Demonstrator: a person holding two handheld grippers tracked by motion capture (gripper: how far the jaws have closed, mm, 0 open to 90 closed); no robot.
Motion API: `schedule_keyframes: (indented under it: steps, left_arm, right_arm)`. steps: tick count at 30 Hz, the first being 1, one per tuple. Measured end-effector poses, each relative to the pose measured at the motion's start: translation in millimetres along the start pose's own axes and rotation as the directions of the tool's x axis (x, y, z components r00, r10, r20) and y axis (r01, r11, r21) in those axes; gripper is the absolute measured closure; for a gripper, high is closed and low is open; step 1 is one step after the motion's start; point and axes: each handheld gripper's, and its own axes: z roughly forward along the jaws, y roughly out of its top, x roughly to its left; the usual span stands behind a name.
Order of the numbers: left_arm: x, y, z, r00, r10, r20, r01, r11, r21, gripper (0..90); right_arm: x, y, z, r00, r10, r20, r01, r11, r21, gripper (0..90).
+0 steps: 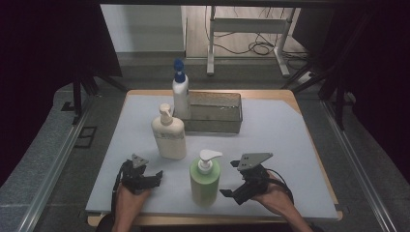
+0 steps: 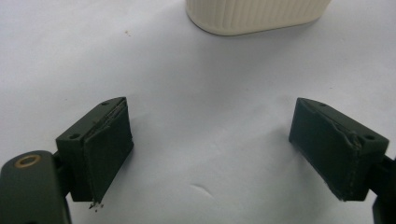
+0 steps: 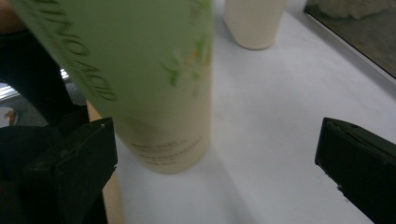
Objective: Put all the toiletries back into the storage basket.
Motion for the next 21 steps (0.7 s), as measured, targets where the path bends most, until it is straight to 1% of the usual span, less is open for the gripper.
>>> schedule_keyframes:
  steps: [3, 6, 14, 21]
  left_arm:
    - [-0.2, 0.0, 0.1, 1.0, -0.002, 0.0, 0.002, 1.0, -0.002, 12.6]
    - [-0.2, 0.0, 0.1, 1.0, -0.002, 0.0, 0.002, 1.0, -0.002, 12.6]
    - [-0.1, 0.0, 0.0, 1.0, -0.001, 0.0, 0.001, 1.0, -0.001, 12.6]
    - [-0.1, 0.0, 0.0, 1.0, -0.001, 0.0, 0.001, 1.0, -0.001, 12.6]
  right_arm:
    - [6.8, 5.0, 3.3, 0.9997, -0.013, -0.02, 0.013, 1.0, -0.005, 0.0]
    - [11.0, 9.2, 7.8, 0.9992, -0.025, -0.03, 0.025, 1.0, -0.006, 0.0]
    - [18.7, 17.3, 20.2, 0.9978, -0.045, -0.048, 0.045, 0.999, -0.01, 0.0]
    - [24.8, 27.2, 27.3, 0.9965, -0.063, -0.054, 0.061, 0.998, -0.031, 0.0]
